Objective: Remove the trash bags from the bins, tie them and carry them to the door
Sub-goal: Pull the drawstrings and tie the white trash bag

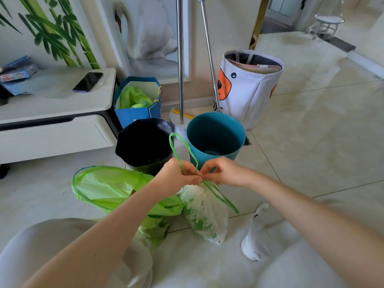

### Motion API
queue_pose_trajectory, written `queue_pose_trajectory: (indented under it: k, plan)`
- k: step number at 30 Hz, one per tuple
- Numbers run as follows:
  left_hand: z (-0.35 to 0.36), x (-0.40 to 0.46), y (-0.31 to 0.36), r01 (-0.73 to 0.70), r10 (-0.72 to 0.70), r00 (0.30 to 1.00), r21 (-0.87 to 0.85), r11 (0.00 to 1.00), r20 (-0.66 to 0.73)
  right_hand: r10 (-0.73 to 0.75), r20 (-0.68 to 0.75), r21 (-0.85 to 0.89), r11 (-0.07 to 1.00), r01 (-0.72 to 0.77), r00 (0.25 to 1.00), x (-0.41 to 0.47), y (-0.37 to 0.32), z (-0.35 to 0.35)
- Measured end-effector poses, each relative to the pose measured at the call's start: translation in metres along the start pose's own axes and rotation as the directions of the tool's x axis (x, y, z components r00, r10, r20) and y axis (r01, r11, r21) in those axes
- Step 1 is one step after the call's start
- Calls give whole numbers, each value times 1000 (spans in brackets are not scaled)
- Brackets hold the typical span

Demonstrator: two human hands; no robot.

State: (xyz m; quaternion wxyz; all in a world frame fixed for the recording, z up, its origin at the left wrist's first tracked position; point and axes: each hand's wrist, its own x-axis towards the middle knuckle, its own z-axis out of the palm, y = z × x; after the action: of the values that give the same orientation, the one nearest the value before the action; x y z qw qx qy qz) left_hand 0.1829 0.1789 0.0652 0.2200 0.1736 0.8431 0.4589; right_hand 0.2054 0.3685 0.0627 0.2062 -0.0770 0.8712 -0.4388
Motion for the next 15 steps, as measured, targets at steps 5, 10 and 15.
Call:
queue_pose_trajectory:
  k: [5, 10, 15]
  plan:
    - [2, 0, -7, -73, 79, 995, 96, 993, -58, 36, 8, -34, 999, -36, 999, 0, -2, 1]
    - [8, -3, -11, -201, 240, 958, 233, 952, -157, 47, 6, -25, 999, -47, 999, 2, -4, 6]
    - [11, -8, -14, -296, 428, 899, 593, 749, -92, 55, 34, 22, 998, -56, 998, 0, -4, 5]
